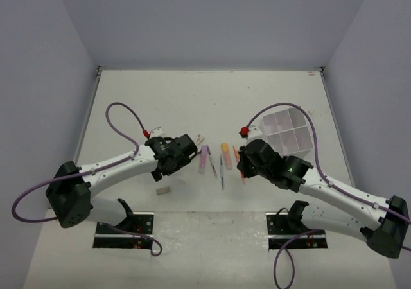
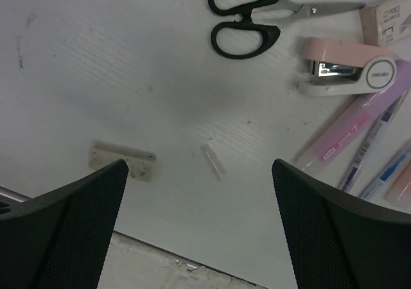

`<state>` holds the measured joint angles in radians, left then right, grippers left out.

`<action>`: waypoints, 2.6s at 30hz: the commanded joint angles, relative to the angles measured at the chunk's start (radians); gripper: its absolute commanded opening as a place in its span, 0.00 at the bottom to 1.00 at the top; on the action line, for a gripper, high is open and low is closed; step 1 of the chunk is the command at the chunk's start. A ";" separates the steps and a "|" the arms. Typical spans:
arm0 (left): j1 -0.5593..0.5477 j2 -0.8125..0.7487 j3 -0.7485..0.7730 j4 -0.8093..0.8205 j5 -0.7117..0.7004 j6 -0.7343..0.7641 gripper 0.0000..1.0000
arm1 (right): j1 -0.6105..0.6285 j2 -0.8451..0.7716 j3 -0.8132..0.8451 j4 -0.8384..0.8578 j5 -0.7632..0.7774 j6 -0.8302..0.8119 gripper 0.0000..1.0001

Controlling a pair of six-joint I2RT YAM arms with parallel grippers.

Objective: Sort the stationery into containers
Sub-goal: Pick up the pen cap from the center of the board.

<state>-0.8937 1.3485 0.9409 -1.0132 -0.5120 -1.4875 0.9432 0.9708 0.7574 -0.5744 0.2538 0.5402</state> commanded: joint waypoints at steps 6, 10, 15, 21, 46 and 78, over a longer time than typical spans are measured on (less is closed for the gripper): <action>-0.038 0.088 0.019 0.069 0.150 -0.165 0.86 | -0.020 -0.097 -0.056 0.018 0.006 0.022 0.00; -0.039 0.116 -0.010 0.127 0.169 -0.180 0.71 | -0.020 -0.112 -0.061 0.024 -0.001 0.020 0.00; -0.039 0.143 -0.016 0.143 0.168 -0.194 0.70 | -0.020 -0.129 -0.070 0.039 -0.028 0.015 0.00; -0.039 0.162 -0.019 0.109 0.168 -0.232 0.70 | -0.020 -0.124 -0.073 0.042 -0.026 0.014 0.00; -0.036 0.251 -0.070 0.147 0.216 -0.270 0.50 | -0.020 -0.178 -0.099 0.064 -0.009 0.023 0.00; -0.028 0.238 -0.090 0.243 0.161 -0.084 0.00 | -0.020 -0.262 -0.135 0.155 -0.197 -0.027 0.00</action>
<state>-0.9250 1.6013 0.8811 -0.8640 -0.3003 -1.6465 0.9272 0.7299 0.6397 -0.4990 0.1913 0.5432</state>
